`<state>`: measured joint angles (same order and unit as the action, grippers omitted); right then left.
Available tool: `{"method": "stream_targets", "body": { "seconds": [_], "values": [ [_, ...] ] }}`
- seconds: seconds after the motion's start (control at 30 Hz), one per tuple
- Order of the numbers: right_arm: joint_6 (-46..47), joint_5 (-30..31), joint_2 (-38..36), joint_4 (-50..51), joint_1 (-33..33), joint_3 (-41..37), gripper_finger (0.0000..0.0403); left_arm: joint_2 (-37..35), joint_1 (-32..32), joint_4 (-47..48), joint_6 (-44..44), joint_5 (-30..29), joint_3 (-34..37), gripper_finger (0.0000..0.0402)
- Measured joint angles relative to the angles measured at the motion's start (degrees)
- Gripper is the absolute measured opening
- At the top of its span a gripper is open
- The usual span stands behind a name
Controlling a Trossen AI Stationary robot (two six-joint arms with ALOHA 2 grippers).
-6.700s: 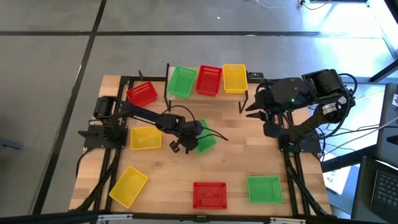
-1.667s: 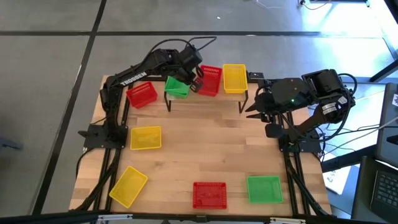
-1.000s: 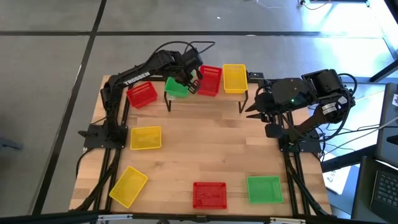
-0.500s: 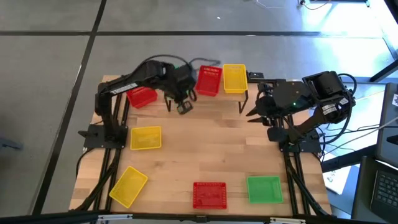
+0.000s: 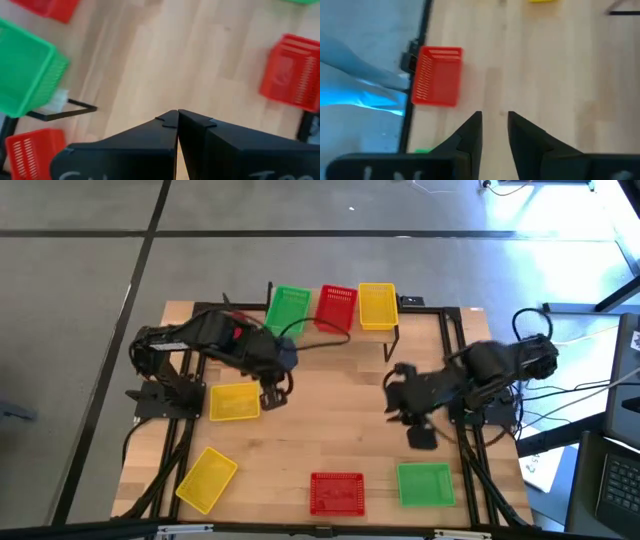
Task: Stack baskets on shelf by color
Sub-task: Stack the bottom red bin on top of the red bin on the shelf
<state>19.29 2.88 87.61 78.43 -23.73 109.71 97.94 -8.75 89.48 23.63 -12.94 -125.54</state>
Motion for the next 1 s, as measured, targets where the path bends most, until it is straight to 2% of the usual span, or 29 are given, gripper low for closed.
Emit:
{"method": "stream_targets", "body": {
  "seconds": [0.33,0.53,0.73,1.0],
  "values": [
    [6.01,-5.55,0.04,-21.36,-4.30,-17.17,0.0087,-1.80,-6.11,-0.68,0.27,-0.37,0.00,0.0000],
    [13.56,-5.63,0.04,-27.51,-5.62,-27.12,0.0087,-1.69,-8.36,-1.21,3.66,-1.47,0.00,0.0000],
    [11.03,-9.08,0.04,-33.92,-5.81,-35.09,0.0087,-1.68,-10.30,-2.09,9.14,-2.75,0.00,0.0000],
    [5.29,-6.74,0.64,-49.22,-5.98,-42.60,0.0087,-1.67,-12.00,-2.18,12.32,-6.52,0.00,0.0000]
  ]
}}
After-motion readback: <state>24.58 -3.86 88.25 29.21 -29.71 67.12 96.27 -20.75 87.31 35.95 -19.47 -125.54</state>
